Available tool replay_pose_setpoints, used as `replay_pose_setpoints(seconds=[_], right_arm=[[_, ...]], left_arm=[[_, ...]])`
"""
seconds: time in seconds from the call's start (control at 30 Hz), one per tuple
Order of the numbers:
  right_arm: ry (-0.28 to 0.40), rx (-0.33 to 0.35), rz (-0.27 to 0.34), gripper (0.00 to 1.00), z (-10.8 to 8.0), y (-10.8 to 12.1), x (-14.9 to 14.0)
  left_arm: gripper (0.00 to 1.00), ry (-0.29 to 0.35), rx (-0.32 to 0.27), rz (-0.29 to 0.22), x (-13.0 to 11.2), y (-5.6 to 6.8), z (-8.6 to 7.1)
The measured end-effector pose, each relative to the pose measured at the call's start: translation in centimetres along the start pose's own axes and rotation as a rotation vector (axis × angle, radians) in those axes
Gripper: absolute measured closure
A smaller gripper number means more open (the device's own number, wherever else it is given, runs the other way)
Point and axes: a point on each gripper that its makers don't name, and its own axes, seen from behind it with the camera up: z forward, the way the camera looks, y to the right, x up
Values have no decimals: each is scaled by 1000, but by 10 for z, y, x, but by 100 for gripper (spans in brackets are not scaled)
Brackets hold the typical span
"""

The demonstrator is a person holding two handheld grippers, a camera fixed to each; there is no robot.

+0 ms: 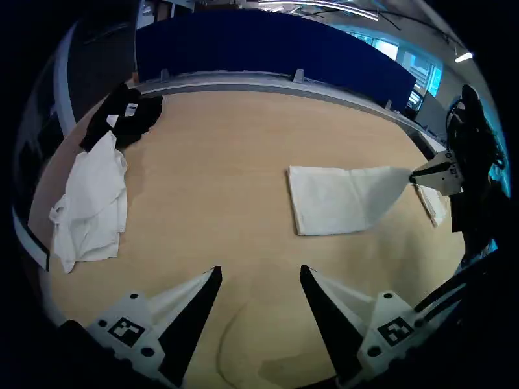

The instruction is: Fold towel

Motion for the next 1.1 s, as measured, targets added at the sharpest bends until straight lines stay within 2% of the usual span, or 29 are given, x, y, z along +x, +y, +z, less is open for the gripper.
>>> replay_pose_setpoints(seconds=[0.2,0.5,0.87,1.1], right_arm=[[6,14,-99,95,1,-10,30],[12,44,-150,95,15,-25,54],[22,105,-228,95,45,-63,85],[8,165,-275,95,73,-95,94]], left_arm=[[11,19,-2,-25,0,-3,-9],[11,51,11,-62,2,-18,-25],[11,90,49,-108,-1,-46,-51],[11,103,79,-154,-11,-63,-66]])
